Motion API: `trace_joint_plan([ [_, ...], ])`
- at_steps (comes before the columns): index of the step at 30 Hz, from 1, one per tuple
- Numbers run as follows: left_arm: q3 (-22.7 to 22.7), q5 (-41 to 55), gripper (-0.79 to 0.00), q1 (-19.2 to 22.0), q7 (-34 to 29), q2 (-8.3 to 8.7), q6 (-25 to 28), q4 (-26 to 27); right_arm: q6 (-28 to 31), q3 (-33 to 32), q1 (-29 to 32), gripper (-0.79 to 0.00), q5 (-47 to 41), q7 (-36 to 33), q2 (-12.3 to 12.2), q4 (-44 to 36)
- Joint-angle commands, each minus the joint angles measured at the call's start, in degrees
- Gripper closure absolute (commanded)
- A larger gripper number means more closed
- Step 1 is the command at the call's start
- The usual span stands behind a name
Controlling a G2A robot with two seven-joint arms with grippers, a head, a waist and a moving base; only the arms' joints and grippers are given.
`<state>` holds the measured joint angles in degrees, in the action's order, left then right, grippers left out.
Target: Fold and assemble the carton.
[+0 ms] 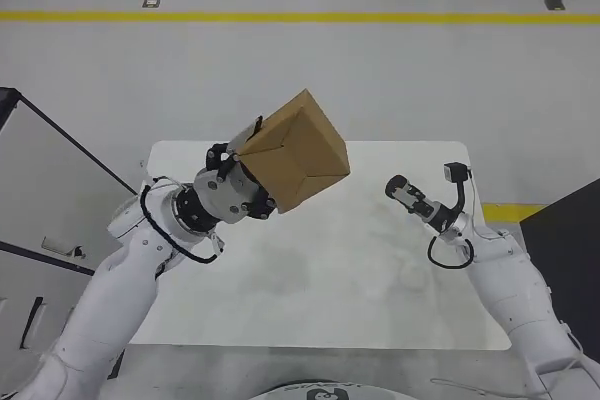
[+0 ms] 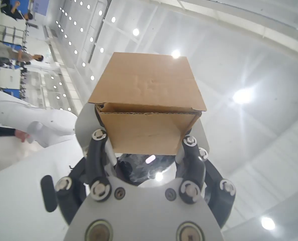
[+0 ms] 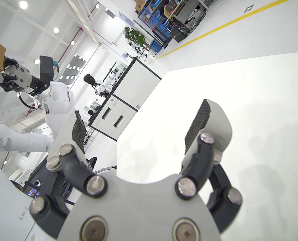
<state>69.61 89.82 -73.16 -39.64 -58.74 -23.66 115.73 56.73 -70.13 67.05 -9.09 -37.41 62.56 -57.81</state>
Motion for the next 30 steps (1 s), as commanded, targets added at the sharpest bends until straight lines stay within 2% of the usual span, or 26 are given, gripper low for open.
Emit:
trace_joint_plan([
  [1,-0.7,2.4,0.0,0.4,0.7,-0.18,-2.5,0.3,0.0,0.0,0.0,-0.785,0.0,0.0,0.0,0.0],
  [11,-0.9,1.9,0.0,0.9,0.4,-0.86,-1.7,0.3,0.0,0.0,0.0,-0.785,0.0,0.0,0.0,0.0],
  [16,-2.5,-0.4,0.0,1.1,-10.0,-1.4,0.6,-3.0,0.0,0.0,0.0,-0.785,0.0,0.0,0.0,0.0],
  [21,-5.6,0.7,0.0,3.3,-21.1,-2.41,1.2,-7.5,0.0,0.0,0.0,-0.785,0.0,0.0,0.0,0.0],
  [30,-6.0,0.6,0.0,3.7,-21.9,-2.54,1.2,-8.2,0.0,0.0,0.0,-0.785,0.0,0.0,0.0,0.0],
])
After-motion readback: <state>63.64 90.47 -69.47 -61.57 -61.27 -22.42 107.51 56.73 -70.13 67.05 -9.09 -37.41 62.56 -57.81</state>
